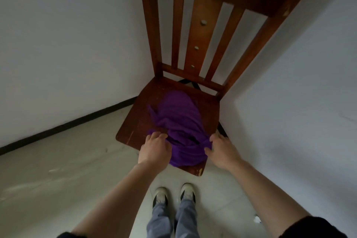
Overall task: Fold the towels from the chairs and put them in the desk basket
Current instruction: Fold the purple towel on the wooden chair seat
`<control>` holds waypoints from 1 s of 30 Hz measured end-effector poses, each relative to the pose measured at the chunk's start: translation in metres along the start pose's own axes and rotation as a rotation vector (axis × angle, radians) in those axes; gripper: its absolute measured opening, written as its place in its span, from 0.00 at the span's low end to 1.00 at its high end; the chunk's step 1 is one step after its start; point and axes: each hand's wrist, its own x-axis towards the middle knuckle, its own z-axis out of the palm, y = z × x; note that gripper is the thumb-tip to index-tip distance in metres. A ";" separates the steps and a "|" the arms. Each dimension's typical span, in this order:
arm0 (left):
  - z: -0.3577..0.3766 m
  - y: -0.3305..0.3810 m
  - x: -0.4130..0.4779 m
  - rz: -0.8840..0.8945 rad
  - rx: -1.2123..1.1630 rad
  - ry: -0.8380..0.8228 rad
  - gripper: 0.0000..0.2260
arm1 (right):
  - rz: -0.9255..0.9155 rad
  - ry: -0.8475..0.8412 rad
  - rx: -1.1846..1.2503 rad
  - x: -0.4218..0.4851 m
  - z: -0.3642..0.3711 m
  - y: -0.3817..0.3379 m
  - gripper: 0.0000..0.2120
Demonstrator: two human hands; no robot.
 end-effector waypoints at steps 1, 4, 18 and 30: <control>0.011 -0.002 0.008 -0.004 -0.005 -0.012 0.19 | 0.012 -0.009 0.005 0.008 0.010 0.007 0.12; 0.045 -0.005 0.039 -0.008 -0.036 -0.018 0.18 | 0.032 -0.005 0.014 0.039 0.038 0.031 0.13; 0.115 -0.011 0.115 -0.395 -0.397 -0.030 0.23 | 0.296 -0.009 0.596 0.127 0.080 0.060 0.07; 0.085 -0.040 0.091 -0.587 -0.959 -0.345 0.12 | 0.661 0.145 1.155 0.110 0.079 0.060 0.08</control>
